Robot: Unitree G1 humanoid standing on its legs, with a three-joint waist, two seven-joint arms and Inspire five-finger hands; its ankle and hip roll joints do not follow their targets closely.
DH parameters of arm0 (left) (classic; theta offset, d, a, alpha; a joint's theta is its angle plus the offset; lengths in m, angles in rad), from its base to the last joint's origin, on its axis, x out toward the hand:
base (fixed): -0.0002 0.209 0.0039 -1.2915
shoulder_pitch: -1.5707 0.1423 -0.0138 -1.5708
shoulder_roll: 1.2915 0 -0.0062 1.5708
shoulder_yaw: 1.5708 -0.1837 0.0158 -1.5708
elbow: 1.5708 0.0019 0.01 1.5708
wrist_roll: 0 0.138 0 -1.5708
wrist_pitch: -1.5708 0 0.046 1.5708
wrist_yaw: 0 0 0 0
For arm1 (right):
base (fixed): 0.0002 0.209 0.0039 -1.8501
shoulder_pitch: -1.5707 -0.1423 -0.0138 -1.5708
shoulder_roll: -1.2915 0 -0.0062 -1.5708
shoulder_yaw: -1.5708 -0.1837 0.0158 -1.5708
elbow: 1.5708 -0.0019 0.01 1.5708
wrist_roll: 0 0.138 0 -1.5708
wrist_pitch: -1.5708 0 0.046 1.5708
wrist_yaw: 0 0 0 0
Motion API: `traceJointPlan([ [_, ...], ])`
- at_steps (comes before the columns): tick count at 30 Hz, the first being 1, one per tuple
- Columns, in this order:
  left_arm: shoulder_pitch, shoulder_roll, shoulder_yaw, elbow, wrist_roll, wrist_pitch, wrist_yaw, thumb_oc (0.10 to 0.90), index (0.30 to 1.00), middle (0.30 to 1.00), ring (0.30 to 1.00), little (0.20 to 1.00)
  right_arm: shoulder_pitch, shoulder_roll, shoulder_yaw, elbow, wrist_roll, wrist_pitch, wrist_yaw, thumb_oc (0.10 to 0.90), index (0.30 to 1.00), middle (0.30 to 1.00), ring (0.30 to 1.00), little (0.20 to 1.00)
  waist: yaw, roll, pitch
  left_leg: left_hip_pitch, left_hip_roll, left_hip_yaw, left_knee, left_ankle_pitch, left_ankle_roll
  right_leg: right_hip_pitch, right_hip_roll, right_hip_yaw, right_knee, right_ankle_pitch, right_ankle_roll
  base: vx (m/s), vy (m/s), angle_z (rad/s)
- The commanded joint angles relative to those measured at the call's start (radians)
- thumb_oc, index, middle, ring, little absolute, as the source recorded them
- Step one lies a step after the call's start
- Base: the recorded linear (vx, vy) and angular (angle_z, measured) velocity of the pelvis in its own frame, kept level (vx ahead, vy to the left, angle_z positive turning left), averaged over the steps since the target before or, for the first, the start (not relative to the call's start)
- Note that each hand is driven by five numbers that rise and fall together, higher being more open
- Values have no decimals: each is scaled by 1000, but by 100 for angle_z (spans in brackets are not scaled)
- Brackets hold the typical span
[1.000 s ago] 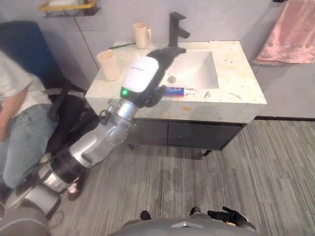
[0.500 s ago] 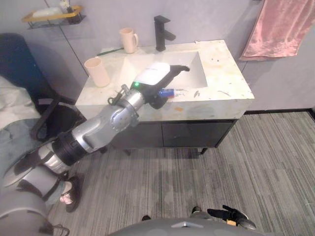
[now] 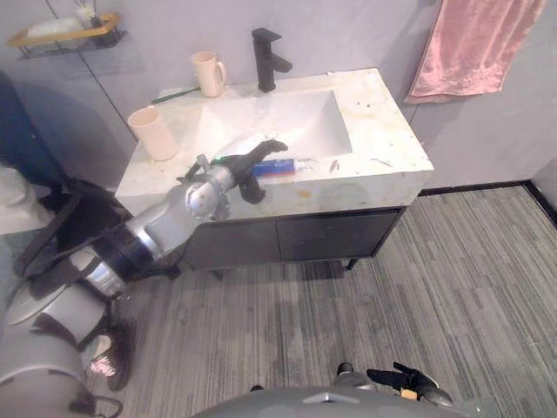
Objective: Organize the bathroom.
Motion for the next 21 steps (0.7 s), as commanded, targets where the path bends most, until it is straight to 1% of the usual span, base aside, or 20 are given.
traceJointPlan([
  [1, -157, 9, 102, 62, 9, -31, 28, 800, 900, 900, 900, 900, 43, -33, 11, 15, -2, 2, -8, 800, 900, 900, 900, 900, -3, 6, -30, -27, -46, 63, 120, -68, 30, -65, 97, -2, 51, -77, 15, 53, 25, -1],
  [8, -180, 20, 99, 85, 51, -42, 13, 800, 900, 900, 900, 900, 55, -32, 5, 23, -14, -13, -3, 800, 900, 900, 900, 900, -4, 4, -33, -33, -45, 60, 121, -68, 31, -64, 97, 1, 51, -81, 13, 31, 2, -1],
  [10, -198, 28, 91, 84, 56, -25, 16, 800, 900, 900, 900, 900, 57, -31, 19, 14, -18, -8, -8, 800, 900, 900, 900, 900, -10, 3, -35, -36, -45, 60, 120, -65, 31, -68, 100, 11, 55, -82, 12, 44, -6, -3],
  [13, -210, 29, 85, 95, 53, -25, 28, 800, 900, 900, 900, 900, 60, -30, 24, 11, -14, -5, -15, 800, 900, 900, 900, 900, -14, 2, -35, -34, -44, 64, 119, -66, 32, -69, 100, 14, 55, -85, 12, 36, -2, -9],
  [17, -224, 35, 91, 106, 44, -53, 88, 800, 900, 900, 900, 900, 68, -33, 23, 16, -13, -3, -10, 800, 900, 900, 900, 900, -16, -1, -35, -33, -41, 64, 124, -67, 31, -65, 101, 17, 56, -88, 10, 43, 0, -6],
  [19, -236, 42, 101, 115, 60, -79, 131, 800, 900, 900, 900, 900, 75, -31, 23, 17, -11, -5, -10, 800, 900, 900, 900, 900, -16, -3, -35, -36, -39, 64, 127, -68, 31, -66, 101, 19, 58, -91, 9, 43, -4, 0],
  [21, -235, 51, 124, 100, 71, -84, 164, 800, 900, 900, 900, 900, 81, -27, 25, 16, -8, -7, -9, 800, 900, 900, 900, 900, -13, -7, -34, -41, -35, 63, 135, -69, 30, -66, 100, 20, 63, -94, 7, 41, -5, -1],
])
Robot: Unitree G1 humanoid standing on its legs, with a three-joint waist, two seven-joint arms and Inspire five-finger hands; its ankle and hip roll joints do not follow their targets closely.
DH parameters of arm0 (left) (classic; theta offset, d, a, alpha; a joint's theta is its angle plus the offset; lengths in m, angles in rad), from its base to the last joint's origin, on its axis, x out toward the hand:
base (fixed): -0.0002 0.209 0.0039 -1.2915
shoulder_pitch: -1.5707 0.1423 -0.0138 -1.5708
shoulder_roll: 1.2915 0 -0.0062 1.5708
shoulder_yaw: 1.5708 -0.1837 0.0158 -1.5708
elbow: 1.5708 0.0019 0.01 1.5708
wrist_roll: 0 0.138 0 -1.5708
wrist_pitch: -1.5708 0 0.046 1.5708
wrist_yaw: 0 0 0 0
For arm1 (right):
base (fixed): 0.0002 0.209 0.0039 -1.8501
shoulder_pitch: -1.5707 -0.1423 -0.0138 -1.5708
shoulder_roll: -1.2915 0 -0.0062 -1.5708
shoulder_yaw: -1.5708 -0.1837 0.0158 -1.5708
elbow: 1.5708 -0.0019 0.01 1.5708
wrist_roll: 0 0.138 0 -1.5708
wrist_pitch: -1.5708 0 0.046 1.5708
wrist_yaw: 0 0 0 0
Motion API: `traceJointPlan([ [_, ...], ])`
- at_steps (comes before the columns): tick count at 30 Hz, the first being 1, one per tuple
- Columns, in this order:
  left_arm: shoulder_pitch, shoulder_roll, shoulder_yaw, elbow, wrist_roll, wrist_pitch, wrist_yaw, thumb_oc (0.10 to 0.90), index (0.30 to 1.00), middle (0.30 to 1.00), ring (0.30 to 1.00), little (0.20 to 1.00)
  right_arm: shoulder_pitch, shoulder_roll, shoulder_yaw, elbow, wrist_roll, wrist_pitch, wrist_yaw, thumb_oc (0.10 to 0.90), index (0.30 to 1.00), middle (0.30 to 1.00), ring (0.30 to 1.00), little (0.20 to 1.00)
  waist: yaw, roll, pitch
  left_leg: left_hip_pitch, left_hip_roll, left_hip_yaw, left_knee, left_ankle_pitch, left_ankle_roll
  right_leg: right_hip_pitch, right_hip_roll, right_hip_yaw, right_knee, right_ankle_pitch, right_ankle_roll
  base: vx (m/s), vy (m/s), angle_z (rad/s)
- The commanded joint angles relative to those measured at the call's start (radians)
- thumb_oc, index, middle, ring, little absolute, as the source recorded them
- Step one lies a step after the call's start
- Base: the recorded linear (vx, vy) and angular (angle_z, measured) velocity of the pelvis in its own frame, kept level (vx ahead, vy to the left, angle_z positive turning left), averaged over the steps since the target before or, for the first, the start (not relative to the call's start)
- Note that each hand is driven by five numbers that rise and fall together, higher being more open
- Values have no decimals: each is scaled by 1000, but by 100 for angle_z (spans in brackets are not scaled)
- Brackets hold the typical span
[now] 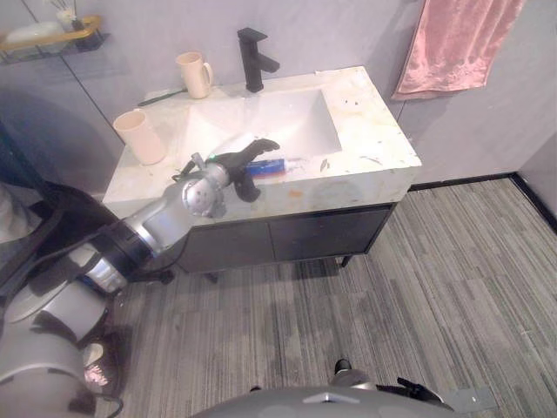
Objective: Organize the bathroom.
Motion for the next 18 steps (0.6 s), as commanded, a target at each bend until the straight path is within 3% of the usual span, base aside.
traceJointPlan([
  [1, -214, 50, 130, 52, 83, -90, 128, 800, 900, 900, 900, 900, 24, -26, 24, 21, -6, -7, -5, 800, 900, 900, 900, 900, 5, -7, -34, -41, -39, 45, 136, -69, 30, -55, 94, -6, 63, -95, 7, 31, -3, -1],
  [6, -222, 67, 139, 24, 110, -84, 112, 800, 900, 900, 900, 900, 28, -24, 25, 21, -2, -12, -2, 800, 900, 900, 900, 900, 9, -8, -32, -46, -37, 37, 142, -73, 31, -53, 96, -4, 66, -102, 3, 0, 0, 0],
  [10, -238, 63, 103, 12, 73, -31, 4, 800, 900, 900, 900, 900, 19, -30, 25, 23, 3, -10, 3, 800, 900, 900, 900, 900, 13, -7, -33, -49, -35, 25, 148, -75, 33, -49, 96, 1, 71, -111, 0, 18, 6, 0],
  [18, -242, 44, 84, 81, 96, -15, 40, 800, 900, 900, 900, 900, 19, -33, 33, 8, 12, 1, -9, 800, 900, 900, 900, 900, -1, -6, -43, -49, -37, 31, 147, -72, 32, -54, 94, 15, 73, -107, 1, 34, 9, -2],
])
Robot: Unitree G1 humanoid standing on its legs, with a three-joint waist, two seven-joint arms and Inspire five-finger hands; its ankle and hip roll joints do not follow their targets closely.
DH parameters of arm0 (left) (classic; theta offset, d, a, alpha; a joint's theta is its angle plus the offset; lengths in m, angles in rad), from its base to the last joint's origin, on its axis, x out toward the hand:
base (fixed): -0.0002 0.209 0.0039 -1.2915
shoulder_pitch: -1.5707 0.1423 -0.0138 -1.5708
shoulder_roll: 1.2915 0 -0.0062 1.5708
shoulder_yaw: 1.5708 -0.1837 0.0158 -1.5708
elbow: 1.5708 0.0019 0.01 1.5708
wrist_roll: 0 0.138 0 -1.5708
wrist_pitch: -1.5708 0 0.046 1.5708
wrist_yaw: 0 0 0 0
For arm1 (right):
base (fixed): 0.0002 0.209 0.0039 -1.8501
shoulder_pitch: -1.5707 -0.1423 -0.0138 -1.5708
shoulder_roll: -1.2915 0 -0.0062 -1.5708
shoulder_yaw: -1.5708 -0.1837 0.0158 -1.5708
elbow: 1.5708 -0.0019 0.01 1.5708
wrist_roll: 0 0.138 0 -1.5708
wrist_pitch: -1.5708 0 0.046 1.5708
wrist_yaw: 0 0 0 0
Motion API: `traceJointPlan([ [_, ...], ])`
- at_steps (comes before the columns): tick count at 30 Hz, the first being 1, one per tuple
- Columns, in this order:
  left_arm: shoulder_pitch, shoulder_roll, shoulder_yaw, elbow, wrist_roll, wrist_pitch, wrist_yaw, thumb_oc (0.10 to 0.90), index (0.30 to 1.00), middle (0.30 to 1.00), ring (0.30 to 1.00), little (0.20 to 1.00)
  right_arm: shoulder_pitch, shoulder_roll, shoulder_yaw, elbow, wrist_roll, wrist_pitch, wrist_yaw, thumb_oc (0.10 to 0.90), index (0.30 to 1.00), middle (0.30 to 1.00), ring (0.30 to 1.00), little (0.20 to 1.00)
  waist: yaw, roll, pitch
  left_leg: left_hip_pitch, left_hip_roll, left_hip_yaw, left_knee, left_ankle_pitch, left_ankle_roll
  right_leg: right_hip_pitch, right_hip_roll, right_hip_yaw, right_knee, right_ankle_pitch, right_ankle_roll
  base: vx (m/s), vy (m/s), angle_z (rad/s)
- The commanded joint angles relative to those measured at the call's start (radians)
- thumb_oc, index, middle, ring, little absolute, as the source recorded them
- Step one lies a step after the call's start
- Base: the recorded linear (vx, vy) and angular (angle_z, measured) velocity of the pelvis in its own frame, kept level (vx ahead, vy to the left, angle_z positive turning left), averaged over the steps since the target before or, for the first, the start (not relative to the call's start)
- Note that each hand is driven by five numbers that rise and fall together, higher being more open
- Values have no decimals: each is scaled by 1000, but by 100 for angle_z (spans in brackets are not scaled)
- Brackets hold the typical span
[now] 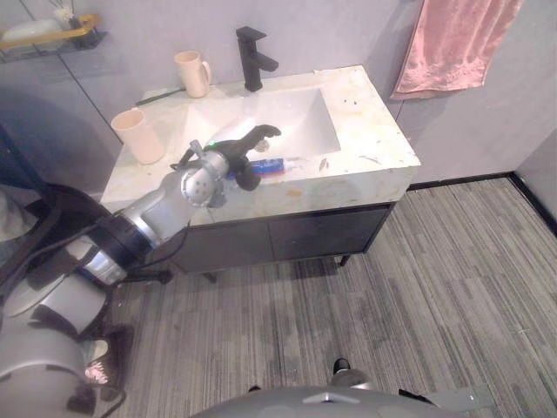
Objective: Organize the bathroom.
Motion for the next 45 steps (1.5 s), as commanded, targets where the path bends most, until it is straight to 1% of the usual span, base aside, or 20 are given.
traceJointPlan([
  [1, -199, 42, 70, 109, 61, -31, 70, 800, 900, 900, 900, 900, -6, -36, 14, 8, 11, 3, -9, 800, 900, 900, 900, 900, -6, -1, -44, -44, -37, 29, 149, -76, 33, -47, 91, 10, 74, -110, 4, 48, 7, -3],
  [2, -192, 40, 75, 133, 81, -49, 72, 800, 900, 900, 900, 900, -2, -38, 11, 7, 6, 4, -9, 800, 900, 900, 900, 900, -9, -1, -44, -42, -36, 31, 149, -76, 32, -46, 91, 11, 74, -110, 3, 47, 12, -4],
  [5, -190, 41, 76, 153, 84, -52, 70, 800, 900, 900, 900, 900, 4, -41, 5, 9, 0, 1, -6, 800, 900, 900, 900, 900, -12, -1, -45, -42, -36, 31, 148, -77, 32, -46, 92, 11, 74, -112, 3, 25, 7, -2],
  [7, -188, 40, 79, 167, 84, -42, 64, 800, 900, 900, 900, 900, 11, -43, 0, 13, -4, -2, -4, 800, 900, 900, 900, 900, -16, -1, -45, -41, -35, 34, 149, -76, 31, -45, 92, 12, 74, -112, 3, 54, 20, 1],
  [15, -174, 24, 90, 233, 63, -56, 58, 800, 900, 900, 900, 900, 24, -51, -5, 8, -7, -14, -3, 800, 900, 900, 900, 900, -23, -3, -44, -46, -29, 37, 154, -77, 31, -49, 90, 13, 78, -113, 2, 8, 3, 0],
  [20, -163, 8, 90, 257, 96, -62, 54, 800, 900, 900, 900, 900, 32, -53, -7, 1, -5, -17, -4, 800, 900, 900, 900, 900, -31, -5, -45, -46, -29, 42, 153, -77, 32, -50, 90, 17, 76, -113, 2, 12, 7, -6],
  [21, -162, 4, 86, 256, 89, -53, 56, 800, 900, 900, 900, 900, 34, -53, -6, -1, -3, -17, -5, 800, 900, 900, 900, 900, -33, -6, -44, -47, -29, 43, 153, -77, 32, -51, 90, 19, 75, -113, 3, 7, 4, -3],
  [26, -157, -12, 81, 280, 126, -46, 57, 800, 900, 900, 900, 900, 41, -56, -9, -4, -5, -15, -6, 800, 900, 900, 900, 900, -43, -7, -43, -47, -29, 52, 152, -78, 32, -53, 89, 21, 74, -112, 4, 0, 0, 0],
  [29, -151, -13, 80, 291, 146, -48, 60, 800, 900, 900, 900, 900, 47, -58, -10, -5, -6, -17, -6, 800, 900, 900, 900, 900, -45, -7, -41, -48, -28, 55, 154, -79, 32, -55, 89, 19, 75, -112, 3, 0, 0, 0],
  [31, -149, -10, 72, 294, 147, -36, 59, 800, 900, 900, 900, 900, 53, -60, -10, -7, -7, -20, -5, 800, 900, 900, 900, 900, -48, -7, -39, -48, -27, 56, 156, -80, 32, -55, 88, 19, 76, -114, 3, 0, 0, 0],
  [36, -145, -13, 70, 316, 168, -27, 44, 800, 900, 900, 900, 900, 59, -65, -14, -10, -13, -23, 0, 800, 900, 900, 900, 900, -51, -8, -36, -54, -25, 60, 164, -82, 32, -56, 87, 18, 79, -116, 1, 0, 0, 0],
  [37, -144, -11, 66, 317, 180, -17, 38, 800, 900, 900, 900, 900, 59, -67, -14, -11, -10, -22, 2, 800, 900, 900, 900, 900, -51, -8, -36, -54, -25, 61, 165, -82, 33, -57, 87, 19, 81, -116, 1, 0, 0, 0],
  [39, -141, -8, 64, 324, 193, -18, 16, 800, 900, 900, 900, 900, 59, -71, -16, -14, -8, -20, 5, 800, 900, 900, 900, 900, -50, -9, -35, -56, -24, 61, 170, -84, 32, -56, 85, 16, 80, -117, 1, 0, 0, 0],
  [45, -139, -8, 57, 339, 181, -2, 5, 800, 900, 900, 900, 900, 60, -70, -12, -20, -2, -20, -1, 800, 900, 900, 900, 900, -50, -10, -35, -58, -24, 62, 173, -86, 32, -56, 81, 13, 82, -118, 2, 0, 0, 0],
])
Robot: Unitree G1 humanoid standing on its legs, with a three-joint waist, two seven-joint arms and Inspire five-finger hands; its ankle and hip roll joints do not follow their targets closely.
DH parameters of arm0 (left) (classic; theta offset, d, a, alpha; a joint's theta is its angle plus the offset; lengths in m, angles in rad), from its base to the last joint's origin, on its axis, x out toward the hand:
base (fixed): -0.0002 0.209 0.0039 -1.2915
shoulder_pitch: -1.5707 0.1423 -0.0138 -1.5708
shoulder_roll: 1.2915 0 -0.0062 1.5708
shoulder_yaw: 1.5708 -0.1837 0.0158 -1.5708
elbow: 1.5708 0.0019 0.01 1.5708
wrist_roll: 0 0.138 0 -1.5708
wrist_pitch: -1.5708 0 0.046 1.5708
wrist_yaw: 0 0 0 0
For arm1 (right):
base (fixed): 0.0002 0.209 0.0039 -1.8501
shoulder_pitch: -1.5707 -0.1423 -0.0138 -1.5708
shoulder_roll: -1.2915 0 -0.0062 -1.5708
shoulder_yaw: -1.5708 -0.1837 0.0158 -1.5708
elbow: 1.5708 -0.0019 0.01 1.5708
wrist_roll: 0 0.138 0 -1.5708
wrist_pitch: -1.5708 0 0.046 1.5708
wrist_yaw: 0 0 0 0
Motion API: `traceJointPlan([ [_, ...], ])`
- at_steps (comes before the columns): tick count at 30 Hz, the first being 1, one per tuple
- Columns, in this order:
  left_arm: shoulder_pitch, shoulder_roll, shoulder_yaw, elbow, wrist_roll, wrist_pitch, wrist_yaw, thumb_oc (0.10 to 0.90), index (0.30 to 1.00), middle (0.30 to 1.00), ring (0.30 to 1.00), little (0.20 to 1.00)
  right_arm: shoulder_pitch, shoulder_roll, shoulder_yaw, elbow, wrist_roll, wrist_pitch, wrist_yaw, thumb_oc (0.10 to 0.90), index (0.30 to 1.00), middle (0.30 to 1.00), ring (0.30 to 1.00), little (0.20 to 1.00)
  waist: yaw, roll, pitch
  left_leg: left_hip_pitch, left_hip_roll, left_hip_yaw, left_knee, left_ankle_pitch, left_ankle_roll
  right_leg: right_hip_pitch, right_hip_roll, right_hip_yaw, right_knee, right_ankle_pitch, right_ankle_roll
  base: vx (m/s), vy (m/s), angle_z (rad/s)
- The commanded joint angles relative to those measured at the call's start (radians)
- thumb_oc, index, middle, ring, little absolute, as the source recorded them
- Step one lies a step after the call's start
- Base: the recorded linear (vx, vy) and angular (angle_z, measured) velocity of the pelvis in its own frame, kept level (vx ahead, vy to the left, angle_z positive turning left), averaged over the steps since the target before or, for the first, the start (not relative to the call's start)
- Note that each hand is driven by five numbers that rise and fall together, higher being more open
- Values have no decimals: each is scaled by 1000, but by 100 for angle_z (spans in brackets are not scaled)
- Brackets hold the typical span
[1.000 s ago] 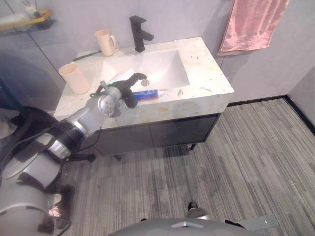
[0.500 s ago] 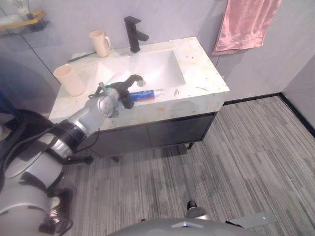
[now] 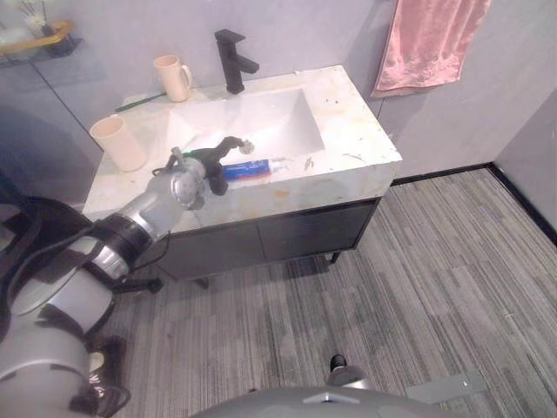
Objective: Organize the bathroom.
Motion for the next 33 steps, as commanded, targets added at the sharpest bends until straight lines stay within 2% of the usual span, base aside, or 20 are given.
traceJointPlan([
  [1, -136, 23, 62, 80, 61, 4, 25, 800, 900, 900, 900, 900, 20, -70, -10, -8, 1, -17, -6, 800, 900, 900, 900, 900, -4, -7, -32, -60, -25, 39, 175, -87, 32, -46, 78, -9, 82, -122, 7, 0, 0, 0],
  [2, -134, 23, 62, 83, 62, 1, 19, 800, 900, 900, 900, 900, 22, -70, -11, -7, 2, -19, -5, 800, 900, 900, 900, 900, -4, -7, -32, -61, -26, 40, 176, -88, 32, -45, 77, -10, 81, -121, 7, 0, 0, 0],
  [6, -124, 10, 64, 106, 110, 13, -3, 400, 300, 300, 300, 300, 26, -69, -13, -6, 7, -20, -7, 800, 900, 900, 900, 900, -9, -6, -32, -62, -30, 45, 176, -89, 33, -48, 75, -8, 82, -120, 9, 0, 0, 0],
  [11, -130, 21, 44, 124, 251, 37, -6, 400, 300, 300, 300, 300, 33, -71, -13, -15, 25, -16, -11, 800, 900, 900, 900, 900, -13, -5, -30, -62, -34, 49, 180, -92, 32, -48, 70, -12, 80, -115, 11, 0, 0, 0],
  [15, -152, 45, 15, 129, 283, 44, 14, 400, 300, 300, 300, 300, 39, -77, -11, -18, 38, -29, -15, 800, 900, 900, 900, 900, -18, -3, -30, -61, -38, 55, 175, -90, 32, -51, 69, -15, 79, -112, 14, -7, 8, 0],
  [21, -180, 66, -9, 129, 207, 63, 113, 400, 300, 300, 300, 300, 43, -92, -22, -29, 109, -83, -41, 800, 900, 900, 900, 900, -22, -6, -29, -62, -41, 61, 170, -85, 28, -54, 66, -19, 79, -106, 17, -49, 31, 0],
  [25, -166, 84, 30, 81, 19, 30, 289, 400, 300, 300, 300, 300, 45, -108, -57, -66, 239, -174, -90, 800, 900, 900, 900, 900, -19, -11, -28, -60, -44, 59, 163, -79, 25, -56, 62, -18, 80, -100, 19, -89, 56, -1],
  [26, -148, 85, 61, 50, -49, 21, 341, 400, 300, 300, 300, 300, 49, -111, -74, -98, 288, -204, -112, 800, 900, 900, 900, 900, -18, -14, -26, -58, -46, 57, 160, -77, 26, -57, 61, -15, 80, -98, 19, -115, 90, -3],
  [27, -115, 80, 117, 5, -167, -12, 419, 400, 300, 300, 300, 300, 58, -113, -101, -144, 333, -267, -153, 800, 900, 900, 900, 900, -18, -16, -25, -54, -49, 55, 154, -76, 27, -58, 60, -12, 80, -95, 20, -99, 81, -2],
  [28, -101, 77, 136, -10, -189, -12, 424, 400, 300, 300, 300, 300, 62, -115, -108, -161, 339, -282, -165, 800, 900, 900, 900, 900, -18, -16, -25, -52, -50, 54, 152, -75, 27, -59, 60, -11, 80, -94, 20, -94, 80, -3],
  [29, -80, 71, 173, -38, -258, -38, 461, 400, 300, 300, 300, 300, 67, -117, -121, -196, 354, -324, -191, 800, 900, 900, 900, 900, -18, -18, -24, -51, -52, 54, 149, -74, 28, -60, 61, -9, 81, -94, 20, -79, 77, -3],
  [30, -42, 56, 226, -70, -320, -73, 499, 400, 300, 300, 300, 300, 78, -116, -141, -250, 346, -355, -224, 800, 900, 900, 900, 900, -20, -19, -25, -48, -55, 52, 144, -72, 29, -60, 60, -7, 81, -91, 21, -135, 137, -3],
  [31, 15, 24, 318, -135, -407, -125, 539, 400, 300, 300, 300, 300, 99, -120, -177, -387, 291, -400, -317, 800, 900, 900, 900, 900, -27, -23, -24, -43, -62, 52, 134, -68, 31, -65, 57, 1, 80, -85, 24, -120, 128, -8],
  [32, 24, 19, 331, -145, -439, -143, 548, 400, 300, 300, 300, 300, 104, -121, -182, -404, 283, -425, -330, 800, 900, 900, 900, 900, -29, -23, -24, -42, -63, 52, 132, -67, 31, -66, 57, 3, 79, -84, 25, -170, 182, -10],
  [33, 80, -28, 406, -217, -596, -234, 587, 400, 300, 300, 300, 300, 139, -128, -224, -592, 186, -463, -450, 800, 900, 900, 900, 900, -44, -28, -25, -34, -73, 56, 119, -63, 33, -73, 54, 13, 79, -75, 31, -125, 132, -11],
])
